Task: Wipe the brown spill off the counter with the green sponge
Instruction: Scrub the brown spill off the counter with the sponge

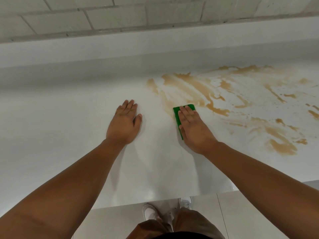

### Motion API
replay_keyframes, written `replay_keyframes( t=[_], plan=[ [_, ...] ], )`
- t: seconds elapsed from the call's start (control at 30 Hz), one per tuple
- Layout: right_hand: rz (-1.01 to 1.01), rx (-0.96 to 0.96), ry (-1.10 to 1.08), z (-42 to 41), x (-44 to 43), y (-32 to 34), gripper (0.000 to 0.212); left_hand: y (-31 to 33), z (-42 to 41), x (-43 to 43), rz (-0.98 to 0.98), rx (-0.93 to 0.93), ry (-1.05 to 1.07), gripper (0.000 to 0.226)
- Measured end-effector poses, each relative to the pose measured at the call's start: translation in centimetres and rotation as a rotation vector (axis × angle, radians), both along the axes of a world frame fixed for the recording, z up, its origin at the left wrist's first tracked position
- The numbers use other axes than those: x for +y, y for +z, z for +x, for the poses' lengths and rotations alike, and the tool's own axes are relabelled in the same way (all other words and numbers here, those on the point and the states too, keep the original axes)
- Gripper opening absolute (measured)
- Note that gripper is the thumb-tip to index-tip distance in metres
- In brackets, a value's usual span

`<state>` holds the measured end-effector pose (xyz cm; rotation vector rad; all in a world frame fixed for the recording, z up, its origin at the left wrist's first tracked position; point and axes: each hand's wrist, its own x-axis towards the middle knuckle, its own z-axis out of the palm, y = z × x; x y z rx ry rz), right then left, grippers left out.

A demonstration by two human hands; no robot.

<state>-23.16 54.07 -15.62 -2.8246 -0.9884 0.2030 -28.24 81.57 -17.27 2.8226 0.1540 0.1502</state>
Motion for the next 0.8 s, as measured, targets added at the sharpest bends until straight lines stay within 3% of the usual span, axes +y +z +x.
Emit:
replay_keyframes(
  t=[0.13,0.37,0.6,0.8],
  plan=[
    [-0.058,-0.009,0.124,0.4,-1.6,0.1,0.067,0.0,0.0,0.0,-0.009,-0.003,-0.001,0.057],
    [-0.021,0.055,-0.077,2.9,3.6,0.6,0.056,-0.1,-0.1,0.1,-0.021,-0.001,0.003,0.056],
    [-0.002,0.08,0.213,-1.1,2.7,0.2,0.069,-0.3,0.0,0.3,-0.015,0.003,-0.002,0.056],
    [-0.068,0.04,0.033,2.0,1.0,0.8,0.058,-0.4,0.0,0.3,-0.006,0.001,-0.004,0.057]
  ],
)
